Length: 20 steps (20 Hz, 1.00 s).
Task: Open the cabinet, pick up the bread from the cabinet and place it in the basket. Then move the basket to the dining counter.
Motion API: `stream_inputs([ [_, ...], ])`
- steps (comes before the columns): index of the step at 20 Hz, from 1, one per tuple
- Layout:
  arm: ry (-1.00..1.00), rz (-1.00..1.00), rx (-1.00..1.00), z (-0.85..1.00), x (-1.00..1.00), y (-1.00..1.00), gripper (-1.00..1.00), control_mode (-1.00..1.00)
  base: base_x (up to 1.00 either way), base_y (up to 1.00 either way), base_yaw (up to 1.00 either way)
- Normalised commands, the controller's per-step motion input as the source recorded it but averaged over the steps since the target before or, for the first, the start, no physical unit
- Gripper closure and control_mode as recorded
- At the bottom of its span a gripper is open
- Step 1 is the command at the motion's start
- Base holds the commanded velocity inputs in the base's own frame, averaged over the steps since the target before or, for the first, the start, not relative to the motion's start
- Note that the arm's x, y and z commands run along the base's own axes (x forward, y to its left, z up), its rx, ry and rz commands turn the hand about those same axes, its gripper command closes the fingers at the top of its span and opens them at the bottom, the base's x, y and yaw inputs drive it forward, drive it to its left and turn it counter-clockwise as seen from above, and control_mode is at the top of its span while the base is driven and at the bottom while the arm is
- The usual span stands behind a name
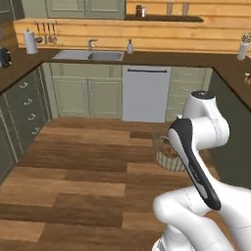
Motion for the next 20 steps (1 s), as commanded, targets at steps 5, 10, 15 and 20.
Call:
stream_inputs([
  [5,0.0,0.0,0.0,0.0,0.0,0.0,1.0,1.0,0.6,0.37,-0.78],
  [10,0.0,0.0,0.0,0.0,0.0,0.0,1.0,1.0,0.37,0.32,-0.87],
  [15,0.0,0.0,0.0,0.0,0.0,0.0,1.0,1.0,0.4,0.33,-0.85],
  [20,0.0,0.0,0.0,0.0,0.0,0.0,1.0,1.0,0.85,0.49,-0.69],
])
